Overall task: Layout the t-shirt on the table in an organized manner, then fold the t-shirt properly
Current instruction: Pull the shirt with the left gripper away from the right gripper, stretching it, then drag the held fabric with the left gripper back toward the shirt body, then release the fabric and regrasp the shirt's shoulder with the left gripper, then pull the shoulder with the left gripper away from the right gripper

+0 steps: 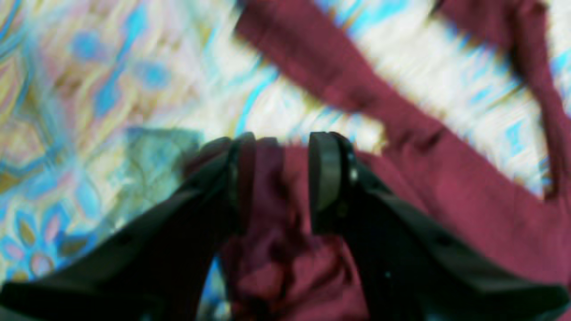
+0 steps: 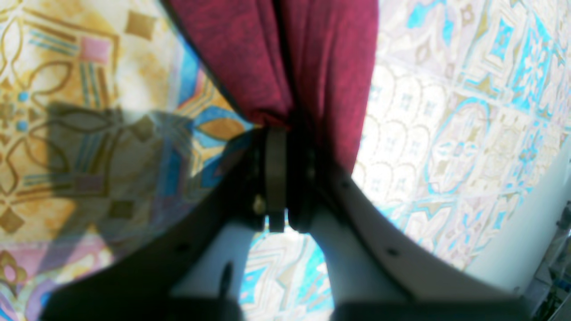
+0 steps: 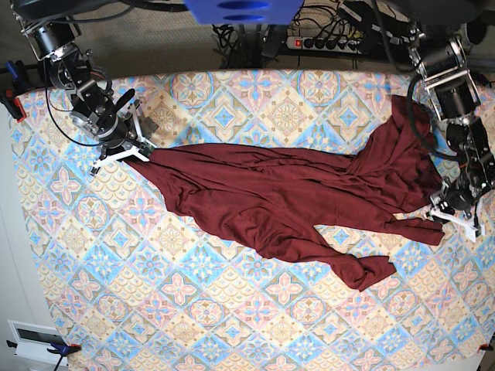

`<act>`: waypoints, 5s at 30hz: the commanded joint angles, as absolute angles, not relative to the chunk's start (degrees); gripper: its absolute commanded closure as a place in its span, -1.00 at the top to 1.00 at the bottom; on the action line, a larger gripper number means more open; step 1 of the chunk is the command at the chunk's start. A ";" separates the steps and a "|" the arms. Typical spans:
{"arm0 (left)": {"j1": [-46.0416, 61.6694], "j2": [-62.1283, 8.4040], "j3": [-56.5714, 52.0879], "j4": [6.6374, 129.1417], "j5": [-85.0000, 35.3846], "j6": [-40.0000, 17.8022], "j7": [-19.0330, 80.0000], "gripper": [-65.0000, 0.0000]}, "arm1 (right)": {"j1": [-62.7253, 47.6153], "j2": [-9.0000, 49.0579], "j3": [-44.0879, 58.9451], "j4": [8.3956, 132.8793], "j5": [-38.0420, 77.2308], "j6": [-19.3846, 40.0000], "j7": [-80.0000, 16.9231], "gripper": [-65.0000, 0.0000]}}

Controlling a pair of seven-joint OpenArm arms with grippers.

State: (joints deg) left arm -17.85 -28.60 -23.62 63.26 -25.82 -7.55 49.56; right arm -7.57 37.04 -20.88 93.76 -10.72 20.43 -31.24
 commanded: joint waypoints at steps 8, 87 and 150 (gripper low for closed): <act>-28.00 -28.18 -24.04 51.74 -25.45 -7.34 45.05 -0.26 | -7.60 37.85 -20.70 94.55 -10.77 21.05 -32.13 -1.00; 28.00 -28.62 -12.53 117.49 -60.18 -14.99 57.10 -1.00 | -7.16 37.93 -20.53 89.10 -10.77 21.05 -32.13 -1.00; -9.10 -22.81 -42.33 66.86 -27.65 -15.25 57.54 -0.11 | -6.37 37.85 -20.70 89.89 -10.86 21.05 -31.69 -1.00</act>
State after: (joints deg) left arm -8.47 -21.50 -42.09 66.15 -27.31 -15.09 57.52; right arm -6.33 36.99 -20.69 90.43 -9.19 20.58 -28.08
